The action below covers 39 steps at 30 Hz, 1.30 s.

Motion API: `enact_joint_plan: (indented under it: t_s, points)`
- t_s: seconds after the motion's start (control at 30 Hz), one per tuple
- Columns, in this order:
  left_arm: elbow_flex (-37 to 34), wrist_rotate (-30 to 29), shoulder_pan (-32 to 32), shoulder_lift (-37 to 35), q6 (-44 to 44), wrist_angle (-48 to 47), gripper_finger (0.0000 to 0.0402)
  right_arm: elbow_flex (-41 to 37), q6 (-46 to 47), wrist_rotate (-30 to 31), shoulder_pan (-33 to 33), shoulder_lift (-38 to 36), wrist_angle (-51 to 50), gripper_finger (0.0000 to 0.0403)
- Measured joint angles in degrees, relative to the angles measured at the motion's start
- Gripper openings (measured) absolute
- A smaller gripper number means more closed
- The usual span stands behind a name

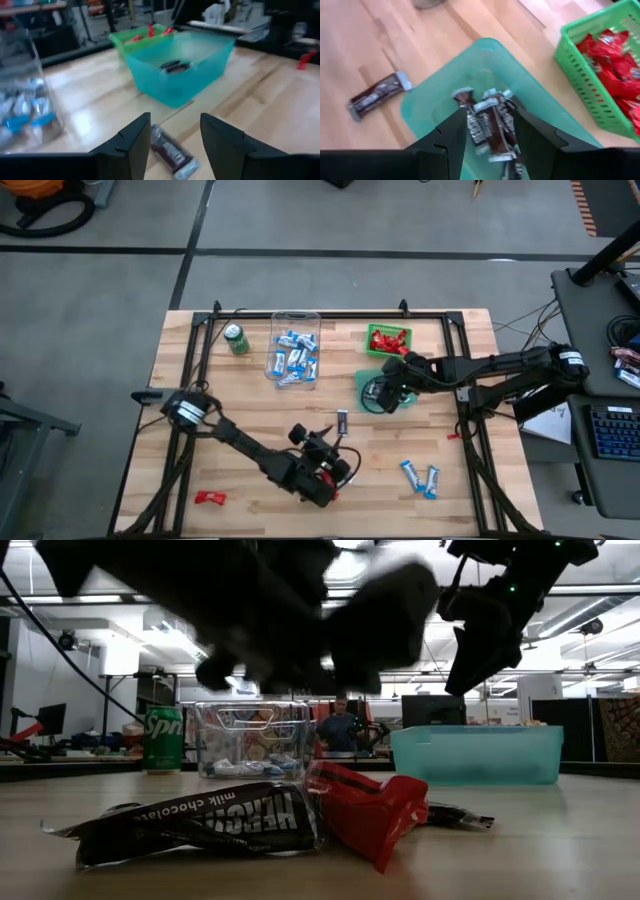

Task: Sort candy
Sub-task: Put the brown candy into the blue bin

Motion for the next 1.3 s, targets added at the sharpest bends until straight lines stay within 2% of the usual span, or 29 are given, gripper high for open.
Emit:
enact_joint_plan:
  t_s: [0.17,0.33,0.5,0.67,1.0,1.13,1.3]
  points:
    - [0.00,-1.64,1.05,5.05,-5.27,1.73,0.0185,-0.57,0.03,0.42,2.41,0.00,2.64,0.0153]
    - [0.00,-2.83,1.44,8.47,-5.09,4.19,0.0203,-1.11,1.40,6.19,4.53,0.00,4.36,0.0153]
    - [0.00,-0.94,3.00,9.29,-2.40,4.88,0.0206,-1.30,1.40,8.55,5.22,0.00,5.64,0.0153]
    - [0.00,4.39,4.95,9.35,-1.33,5.22,0.0206,-2.10,1.46,8.54,5.64,0.00,5.65,0.0153]
    - [0.00,10.99,7.45,9.27,-4.46,5.45,0.0206,-5.86,6.61,8.51,7.17,0.00,5.87,0.0153]
    - [0.15,12.58,7.42,9.27,-2.93,4.35,0.0192,-6.61,7.87,8.48,7.28,0.00,5.89,0.0153]
    - [0.14,12.55,6.44,8.41,-2.34,-1.90,0.0139,-6.64,7.87,8.48,7.25,0.00,5.99,0.0153]
